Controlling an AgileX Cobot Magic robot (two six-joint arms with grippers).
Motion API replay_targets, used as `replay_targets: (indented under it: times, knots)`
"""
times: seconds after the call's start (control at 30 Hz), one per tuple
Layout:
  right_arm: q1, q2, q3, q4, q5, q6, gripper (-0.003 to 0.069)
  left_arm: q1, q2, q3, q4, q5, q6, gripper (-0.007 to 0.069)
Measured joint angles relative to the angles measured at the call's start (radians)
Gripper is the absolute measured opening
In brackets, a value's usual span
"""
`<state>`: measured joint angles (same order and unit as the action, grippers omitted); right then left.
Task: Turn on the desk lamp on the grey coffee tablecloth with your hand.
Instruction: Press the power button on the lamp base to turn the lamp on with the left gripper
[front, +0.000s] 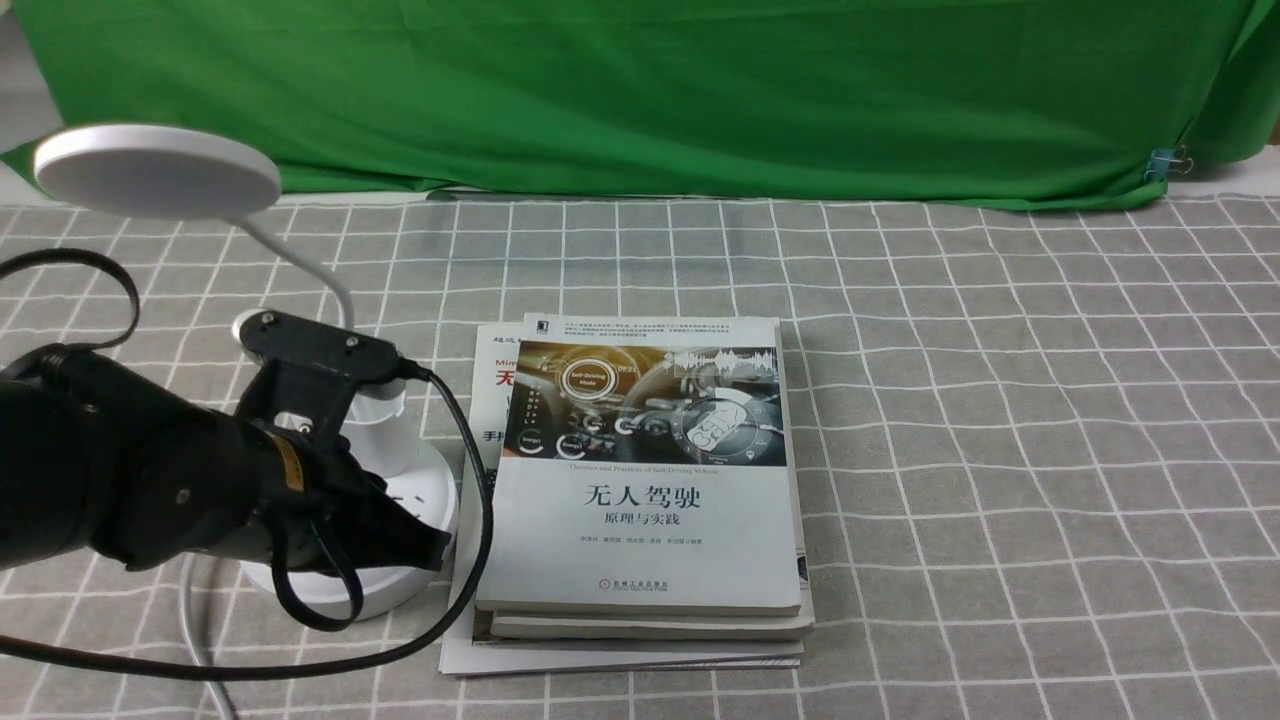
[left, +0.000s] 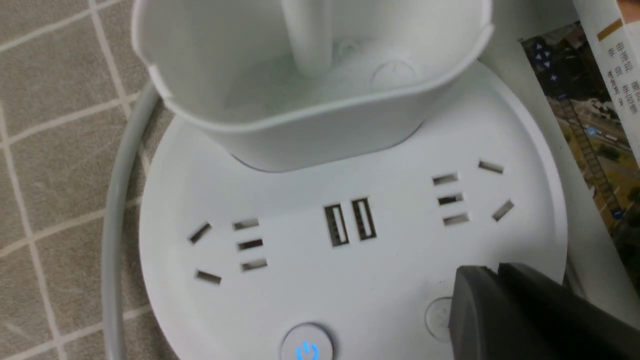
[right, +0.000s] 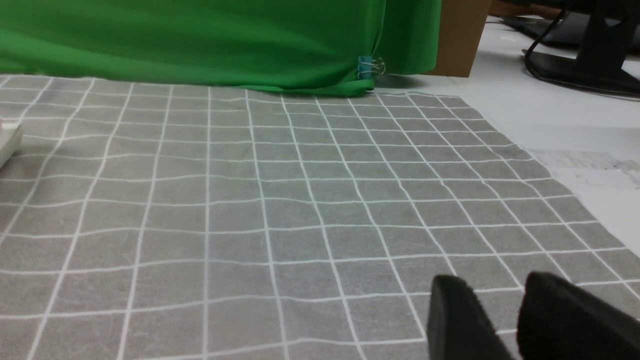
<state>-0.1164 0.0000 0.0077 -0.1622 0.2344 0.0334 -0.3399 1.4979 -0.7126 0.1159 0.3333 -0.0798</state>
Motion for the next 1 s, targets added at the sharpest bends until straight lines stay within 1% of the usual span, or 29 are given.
replay_targets:
  times: [0.73,0.9,1.0]
  knots:
    - [0.000,0.000,0.000,0.000,0.000,0.000,0.0245,0.000,0.001,0.000,-0.004,-0.008,0.000,0.0017]
    - [0.000,0.000,0.000,0.000,0.000,0.000,0.0245,0.002,0.038,-0.001,-0.004,-0.013,-0.001,0.0017]
    - [0.000,0.001,0.000,0.000,0.000,0.000,0.0245,0.012,0.064,-0.009,-0.004,-0.042,-0.001,0.0017]
